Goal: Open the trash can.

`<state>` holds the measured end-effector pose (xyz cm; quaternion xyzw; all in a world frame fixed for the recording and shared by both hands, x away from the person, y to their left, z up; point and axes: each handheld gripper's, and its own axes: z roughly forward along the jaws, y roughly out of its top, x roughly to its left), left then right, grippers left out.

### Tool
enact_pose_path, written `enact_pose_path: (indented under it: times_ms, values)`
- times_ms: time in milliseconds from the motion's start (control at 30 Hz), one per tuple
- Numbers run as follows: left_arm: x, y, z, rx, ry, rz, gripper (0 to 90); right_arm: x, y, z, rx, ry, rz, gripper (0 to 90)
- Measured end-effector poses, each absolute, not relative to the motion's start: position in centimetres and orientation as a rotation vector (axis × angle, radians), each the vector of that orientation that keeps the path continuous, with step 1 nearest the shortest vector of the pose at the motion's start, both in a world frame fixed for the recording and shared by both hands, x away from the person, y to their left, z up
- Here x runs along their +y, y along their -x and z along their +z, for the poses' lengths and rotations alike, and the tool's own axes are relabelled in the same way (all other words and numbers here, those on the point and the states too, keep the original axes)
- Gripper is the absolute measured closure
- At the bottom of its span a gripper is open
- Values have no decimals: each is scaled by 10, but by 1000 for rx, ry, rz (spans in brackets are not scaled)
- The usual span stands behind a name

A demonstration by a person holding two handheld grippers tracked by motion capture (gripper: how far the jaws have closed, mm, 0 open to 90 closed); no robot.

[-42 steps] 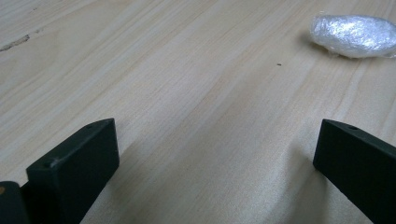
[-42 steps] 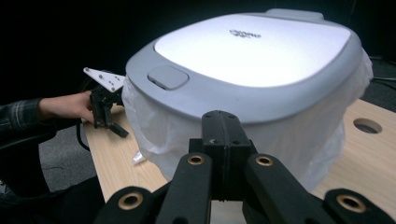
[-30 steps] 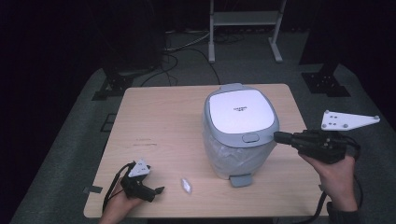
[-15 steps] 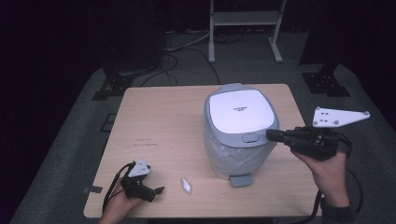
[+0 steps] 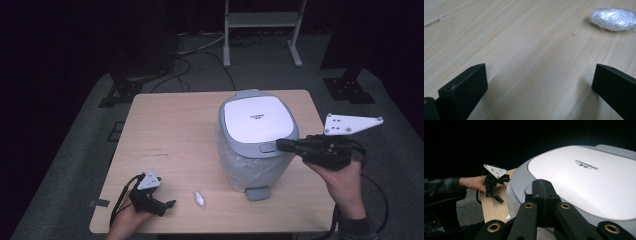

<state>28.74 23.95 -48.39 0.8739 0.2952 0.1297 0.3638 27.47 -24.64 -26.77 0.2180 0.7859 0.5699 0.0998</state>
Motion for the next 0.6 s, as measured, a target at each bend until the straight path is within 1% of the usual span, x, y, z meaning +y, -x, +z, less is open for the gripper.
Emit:
enact_pose_path:
  times_ms: [600]
  values:
    - [240, -287, -484, 760, -2249, 334, 0, -232, -279, -271, 2371, -630, 1655, 900]
